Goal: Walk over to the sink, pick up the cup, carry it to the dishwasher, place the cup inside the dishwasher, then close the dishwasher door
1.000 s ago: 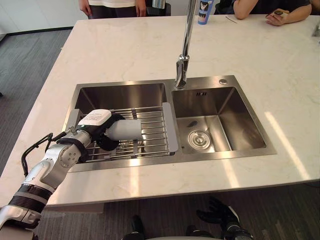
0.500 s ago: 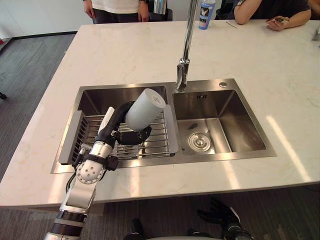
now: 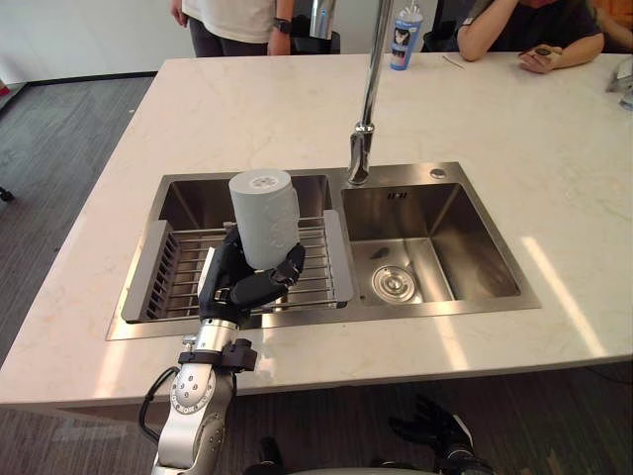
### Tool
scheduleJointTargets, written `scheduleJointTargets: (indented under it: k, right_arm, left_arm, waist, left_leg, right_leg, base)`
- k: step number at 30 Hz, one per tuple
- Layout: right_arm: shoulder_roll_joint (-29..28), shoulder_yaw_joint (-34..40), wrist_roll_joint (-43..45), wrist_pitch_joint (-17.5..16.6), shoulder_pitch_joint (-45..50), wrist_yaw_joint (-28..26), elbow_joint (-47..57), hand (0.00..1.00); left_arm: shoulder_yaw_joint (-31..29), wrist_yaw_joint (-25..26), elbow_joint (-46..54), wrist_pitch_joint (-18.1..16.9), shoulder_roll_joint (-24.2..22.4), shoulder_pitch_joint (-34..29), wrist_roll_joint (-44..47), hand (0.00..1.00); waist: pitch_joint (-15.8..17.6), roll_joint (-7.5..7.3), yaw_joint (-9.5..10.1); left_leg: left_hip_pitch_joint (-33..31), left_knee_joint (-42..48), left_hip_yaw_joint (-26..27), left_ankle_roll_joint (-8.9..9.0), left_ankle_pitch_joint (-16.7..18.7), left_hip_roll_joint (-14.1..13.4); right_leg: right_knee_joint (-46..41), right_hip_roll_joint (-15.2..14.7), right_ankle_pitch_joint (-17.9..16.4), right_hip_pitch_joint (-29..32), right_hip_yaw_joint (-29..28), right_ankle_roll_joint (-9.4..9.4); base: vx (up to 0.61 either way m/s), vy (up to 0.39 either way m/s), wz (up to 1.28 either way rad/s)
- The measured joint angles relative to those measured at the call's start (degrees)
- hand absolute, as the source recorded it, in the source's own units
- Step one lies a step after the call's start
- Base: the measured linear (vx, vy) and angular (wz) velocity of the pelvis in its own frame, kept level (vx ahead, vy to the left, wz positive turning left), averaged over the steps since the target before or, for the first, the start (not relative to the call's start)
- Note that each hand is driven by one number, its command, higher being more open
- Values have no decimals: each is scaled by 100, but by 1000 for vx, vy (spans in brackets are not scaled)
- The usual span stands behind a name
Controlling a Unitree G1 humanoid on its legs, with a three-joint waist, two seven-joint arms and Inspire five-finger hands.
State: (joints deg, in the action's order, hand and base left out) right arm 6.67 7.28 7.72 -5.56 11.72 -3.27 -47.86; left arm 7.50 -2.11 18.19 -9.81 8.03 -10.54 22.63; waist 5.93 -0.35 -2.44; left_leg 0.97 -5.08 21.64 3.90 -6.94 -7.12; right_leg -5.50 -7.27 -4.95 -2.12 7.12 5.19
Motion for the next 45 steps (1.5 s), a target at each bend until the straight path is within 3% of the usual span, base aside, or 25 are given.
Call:
scheduleJointTargets:
  k: [3, 5, 7, 8, 10, 12, 13, 14, 15, 17, 18, 19, 20, 21, 23, 24, 25, 26, 27, 28, 29, 32, 38, 40, 45]
  right_arm:
    - [-8, 26, -1, 1, -28, 135, 30, 90]
    - [7, 26, -2, 33, 56, 219, 260, 90]
    - [4, 27, -1, 35, 107, 244, 454, 90]
    - [-27, 21, -1, 45, 20, 247, 496, 90]
    - [-27, -17, -2, 42, 1, 217, 565, 90]
    - [35, -96, -2, 24, -188, 233, 550, 90]
    - [125, -184, 1, 19, -361, 273, 533, 90]
    - [168, -202, 1, 8, -515, 304, 523, 90]
    - [237, -202, 4, -15, -682, 368, 467, 90]
    - [238, -244, 7, -20, -782, 383, 314, 90]
    - [239, -222, 8, -49, -775, 389, 345, 90]
    - [245, -153, 8, -81, -743, 406, 350, 90]
    - [253, -23, 10, -98, -664, 479, 332, 90]
    - [253, 26, 11, -96, -619, 523, 332, 90]
    - [347, 93, 10, -94, -487, 591, 374, 90]
    - [354, 93, 8, -97, -462, 590, 388, 90]
    - [348, 95, 0, -95, -424, 596, 390, 90]
    - [345, 132, -1, -95, -377, 605, 395, 90]
    - [343, 145, -3, -96, -378, 607, 389, 90]
    - [189, 167, -10, -51, -383, 611, 374, 90]
    - [95, 161, -13, -51, -313, 559, 386, 90]
    - [15, 122, -14, -13, -195, 561, 382, 90]
    - [-23, 121, -75, -10, -217, 562, 383, 90]
    - [-10, 126, -113, -10, -170, 570, 383, 90]
    - [-6, 56, -143, -10, -56, 562, 369, 90]
  left_arm:
    - [225, -36, 23, -66, -5, 55, -12, 30]
    - [295, 5, 41, -64, -34, 111, -24, 30]
    - [302, 63, 201, -60, -27, 110, -76, 30]
    - [254, 63, 358, -87, -41, 153, -136, 30]
    - [182, 64, 497, -105, -36, 118, -171, 30]
    - [4, 104, 663, -118, -58, 5, -253, 30]
    - [-142, 146, 750, -130, -85, -28, -272, 30]
    - [-205, 177, 786, -172, -143, -21, -296, 30]
    - [-249, 210, 784, -165, -273, -38, -310, 30]
    - [-225, 225, 794, -168, -359, -205, -309, 30]
    - [-197, 263, 785, -165, -340, -246, -307, 30]
    - [-174, 270, 784, -164, -296, -245, -307, 30]
    - [-43, 268, 788, -165, -249, -245, -306, 30]
    - [21, 259, 788, -171, -219, -245, -306, 30]
    - [183, 189, 789, -199, -214, -235, -304, 30]
    - [229, 180, 788, -209, -223, -233, -303, 30]
    - [341, 173, 785, -218, -257, -230, -302, 30]
    - [485, 173, 751, -222, -297, -214, -302, 30]
    - [542, 173, 718, -225, -313, -178, -304, 30]
    - [556, 168, 520, -260, -240, -101, -304, 30]
    - [554, 180, 300, -242, -198, -83, -303, 30]
    - [555, 197, 112, -139, -171, -99, -302, 30]
    - [562, 181, 152, -140, -14, -82, -301, 30]
    - [589, 177, 153, -140, 4, -81, -306, 30]
    - [505, 185, 157, -141, 2, -204, -346, 30]
  waist:
    - [38, -66, -8]
    - [94, -136, -23]
    - [78, -158, -14]
    - [106, -148, 27]
    - [100, -165, 128]
    - [69, -213, 346]
    - [25, -135, 527]
    - [61, -52, 584]
    - [183, 180, 563]
    - [227, 254, 570]
    - [249, 255, 546]
    - [269, 220, 494]
    - [325, 133, 483]
    - [339, 104, 476]
    - [311, 136, 371]
    - [301, 149, 323]
    - [256, 207, 244]
    - [111, 335, 213]
    - [23, 444, 192]
    - [31, 267, 168]
    - [31, 216, 140]
    - [23, 209, 151]
    - [-62, 102, 144]
    - [-84, 65, 133]
    - [-223, 100, 234]
  left_leg:
    - [-63, 79, 162, -70, 39, 43]
    - [-230, 394, 105, -243, 242, 120]
    - [-366, 543, 87, -383, 319, 167]
    - [-477, 602, 102, -520, 287, 118]
    - [-583, 724, -7, -652, 207, 164]
    - [-857, 1031, 54, -680, 235, 171]
    - [-1156, 1160, 129, -685, 201, 124]
    - [-1331, 1196, 144, -680, 134, 55]
    - [-1416, 1194, -9, -618, -27, -102]
    - [-1411, 1156, -145, -463, -269, -236]
    - [-1480, 1140, -410, -112, -492, -165]
    - [-1538, 1231, -543, 66, -460, -133]
    - [-1692, 2071, -562, -370, 80, -112]
    - [-1699, 2517, -531, -600, 365, -66]
    - [-1358, 3650, -515, -517, 1313, -109]
    - [-1214, 3748, -548, -451, 1477, -152]
    - [-850, 3600, -714, -196, 1709, -201]
    - [-477, 2718, -974, 146, 1930, -163]
    - [-366, 2217, -1051, 9, 2020, -76]
    - [-318, 1832, -1025, -88, 1744, 183]
    - [-287, 1723, -1077, -240, 1619, 349]
    - [-300, 1764, -1127, -319, 1622, 556]
    - [-347, 1889, -1171, -383, 1662, 631]
    - [-361, 1939, -1319, -386, 1663, 668]
    - [-465, 1972, -1639, -409, 1622, 613]
  right_leg:
    - [-354, -126, 3, 310, -51, 6]
    - [-912, -310, 6, 598, 366, 9]
    - [-728, -389, 116, 530, 406, 41]
    - [-1602, -342, -364, 647, 425, 2]
    - [-2794, -159, -863, 576, 410, 127]
    - [-2360, -63, -1017, 395, 519, -5]
    - [-1688, 67, -1065, 341, 613, -86]
    - [-1141, 182, -998, 236, 633, -160]
    - [-727, 416, -691, 80, 747, -205]
    - [-582, 598, -485, -35, 831, -298]
    - [-612, 565, -469, -29, 987, -337]
    - [-626, 500, -452, -14, 1121, -396]
    - [-721, 343, -454, 30, 1294, -440]
    - [-738, 242, -463, 31, 1342, -473]
    - [-732, -36, -296, 105, 1480, -415]
    - [-733, -83, -257, 131, 1516, -386]
    - [-733, -142, -178, 209, 1590, -307]
    - [-803, -171, -121, 445, 1641, -232]
    - [-871, -187, -103, 605, 1646, -196]
    - [-955, -398, -39, 722, 1635, -161]
    - [-938, -542, 61, 707, 1666, -30]
    - [-875, -731, 198, 632, 1693, 51]
    - [-791, -768, 278, 540, 1672, 46]
    - [-747, -687, 216, 480, 1320, -39]
    - [-591, -508, 74, 344, 1259, -19]
  base:
    - [-94, 74, -28]
    - [-150, 71, -3]
    - [-187, 87, 5]
    - [-149, 40, 20]
    - [-117, -36, 24]
    - [-164, -26, -15]
    - [-199, -4, -36]
    - [-260, 13, -12]
    - [-243, 11, 14]
    - [-266, 16, 32]
    - [-272, 24, 52]
    - [-287, 63, 75]
    - [-229, 70, 60]
    - [-265, 88, 60]
    - [-239, 134, 47]
    - [-190, 210, 44]
    - [-149, 255, 40]
    - [-104, 239, 37]
    - [-74, 196, 25]
    - [-60, 172, 26]
    - [-48, 151, 25]
    - [-33, 161, 19]
    - [-14, 65, 7]
    - [-19, 12, 28]
    - [-37, -55, 29]
